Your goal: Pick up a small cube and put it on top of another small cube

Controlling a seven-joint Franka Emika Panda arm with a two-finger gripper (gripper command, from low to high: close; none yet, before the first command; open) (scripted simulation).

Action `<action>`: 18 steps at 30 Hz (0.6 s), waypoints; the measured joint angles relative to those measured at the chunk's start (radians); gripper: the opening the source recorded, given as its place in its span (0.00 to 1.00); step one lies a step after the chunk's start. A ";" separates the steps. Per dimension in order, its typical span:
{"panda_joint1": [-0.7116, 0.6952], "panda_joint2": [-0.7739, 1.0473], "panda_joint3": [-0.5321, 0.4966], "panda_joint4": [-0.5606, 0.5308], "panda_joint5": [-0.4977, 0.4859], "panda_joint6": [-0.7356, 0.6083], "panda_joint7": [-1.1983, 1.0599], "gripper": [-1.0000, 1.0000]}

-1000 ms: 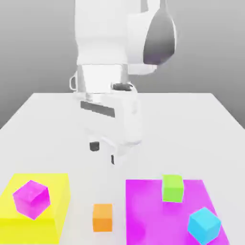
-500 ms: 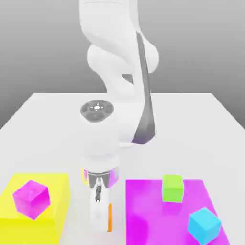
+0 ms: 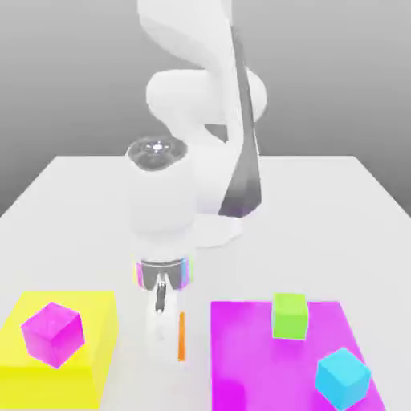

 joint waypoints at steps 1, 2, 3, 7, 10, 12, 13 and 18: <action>-0.013 -0.012 -0.005 0.018 0.008 -0.030 -0.045 0.00; -0.027 -0.023 -0.010 0.037 0.014 -0.060 -0.090 0.00; -0.042 -0.035 -0.016 0.056 0.018 -0.090 -0.133 0.00; -0.109 -0.079 -0.040 0.132 0.021 -0.211 -0.299 0.00; -0.155 -0.113 -0.056 0.189 0.012 -0.301 -0.417 0.00; -0.187 -0.127 -0.064 0.222 0.004 -0.348 -0.485 0.00; -0.203 -0.112 -0.063 0.223 0.002 -0.335 -0.501 0.00; -0.198 -0.036 -0.054 0.202 0.000 -0.237 -0.514 1.00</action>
